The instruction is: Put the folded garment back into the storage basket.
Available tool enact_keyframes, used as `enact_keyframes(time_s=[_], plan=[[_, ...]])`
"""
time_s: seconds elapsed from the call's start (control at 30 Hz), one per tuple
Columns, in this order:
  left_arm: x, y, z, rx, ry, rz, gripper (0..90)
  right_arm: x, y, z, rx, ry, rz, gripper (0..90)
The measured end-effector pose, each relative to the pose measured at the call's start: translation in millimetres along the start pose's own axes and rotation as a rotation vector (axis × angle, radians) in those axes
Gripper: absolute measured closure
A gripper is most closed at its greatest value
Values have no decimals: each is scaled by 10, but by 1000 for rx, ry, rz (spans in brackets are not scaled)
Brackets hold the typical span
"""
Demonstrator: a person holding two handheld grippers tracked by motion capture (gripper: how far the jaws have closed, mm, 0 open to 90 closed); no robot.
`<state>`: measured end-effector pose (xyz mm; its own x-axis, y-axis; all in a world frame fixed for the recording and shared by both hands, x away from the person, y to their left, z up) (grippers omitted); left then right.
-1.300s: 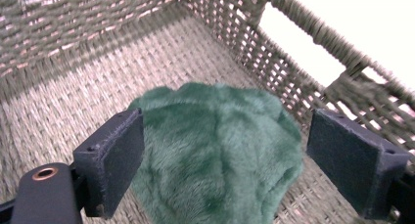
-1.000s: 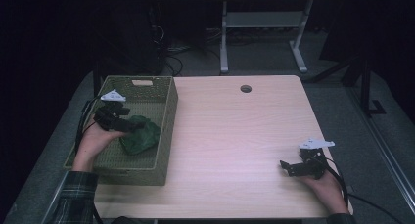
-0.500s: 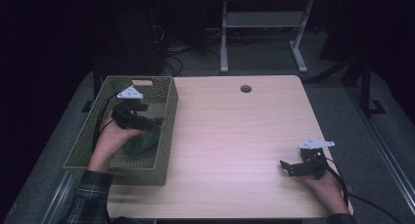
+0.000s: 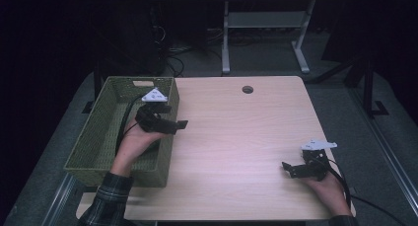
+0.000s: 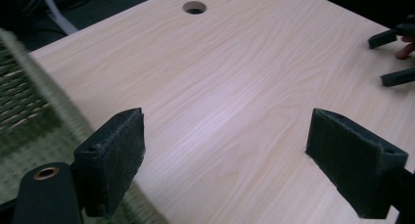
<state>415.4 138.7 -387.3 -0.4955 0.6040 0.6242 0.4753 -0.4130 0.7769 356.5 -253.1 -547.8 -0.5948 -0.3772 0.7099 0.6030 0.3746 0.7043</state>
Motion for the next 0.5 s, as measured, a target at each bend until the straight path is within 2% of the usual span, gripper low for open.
enact_keyframes(time_s=[0.27, 0.5], plan=[[-249, 31, -292, -23, -50, 5, 139, 1, 0, -1, 0, -2, 0, 19], [-445, 2, -488, -35, -65, 8, 140, 1, 0, -1, 0, -1, 0, 19]])
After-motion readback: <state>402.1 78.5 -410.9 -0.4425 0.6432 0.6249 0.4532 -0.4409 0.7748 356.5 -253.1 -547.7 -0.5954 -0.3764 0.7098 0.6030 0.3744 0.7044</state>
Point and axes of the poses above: each handheld gripper's, and its own axes: x roughly backward along the jaws, y roughly out of its top, z roughly to its left, the point moved 9 cm from there along -x, roughly forward along the jaws, and after that the axes turned 2 degrees about x, right-handed, at the moved point
